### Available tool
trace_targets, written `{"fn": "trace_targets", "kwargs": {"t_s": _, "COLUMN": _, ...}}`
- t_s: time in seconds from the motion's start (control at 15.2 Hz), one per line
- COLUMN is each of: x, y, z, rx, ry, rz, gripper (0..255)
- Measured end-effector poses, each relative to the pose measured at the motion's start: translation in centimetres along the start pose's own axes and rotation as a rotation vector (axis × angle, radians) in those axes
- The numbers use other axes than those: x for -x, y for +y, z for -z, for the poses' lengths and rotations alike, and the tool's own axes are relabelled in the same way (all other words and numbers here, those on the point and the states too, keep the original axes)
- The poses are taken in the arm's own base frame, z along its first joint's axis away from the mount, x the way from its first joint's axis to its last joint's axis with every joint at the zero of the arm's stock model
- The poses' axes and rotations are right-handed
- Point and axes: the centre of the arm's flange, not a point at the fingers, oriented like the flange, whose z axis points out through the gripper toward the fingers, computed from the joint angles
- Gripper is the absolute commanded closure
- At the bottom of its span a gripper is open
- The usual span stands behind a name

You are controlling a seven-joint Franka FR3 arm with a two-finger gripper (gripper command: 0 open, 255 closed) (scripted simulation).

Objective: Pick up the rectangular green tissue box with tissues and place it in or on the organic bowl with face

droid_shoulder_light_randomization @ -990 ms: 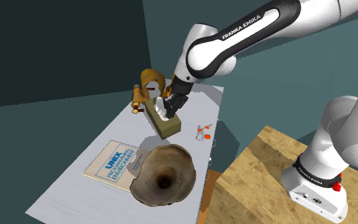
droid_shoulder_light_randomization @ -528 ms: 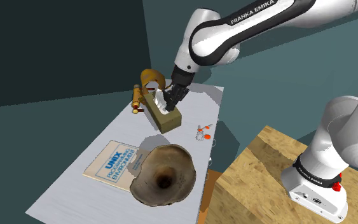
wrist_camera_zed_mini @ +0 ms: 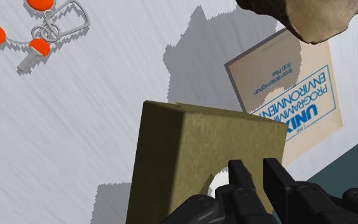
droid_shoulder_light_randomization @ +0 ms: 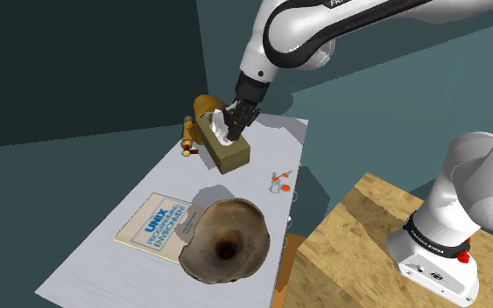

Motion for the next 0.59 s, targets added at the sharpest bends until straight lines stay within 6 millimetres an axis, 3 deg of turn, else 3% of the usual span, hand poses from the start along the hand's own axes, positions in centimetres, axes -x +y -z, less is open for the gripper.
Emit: {"fn": "trace_targets", "kwargs": {"t_s": 0.59, "x": -0.9, "y": -1.8, "z": 4.3, "rx": 0.000, "ry": 0.000, "rz": 0.000, "gripper": 255}}
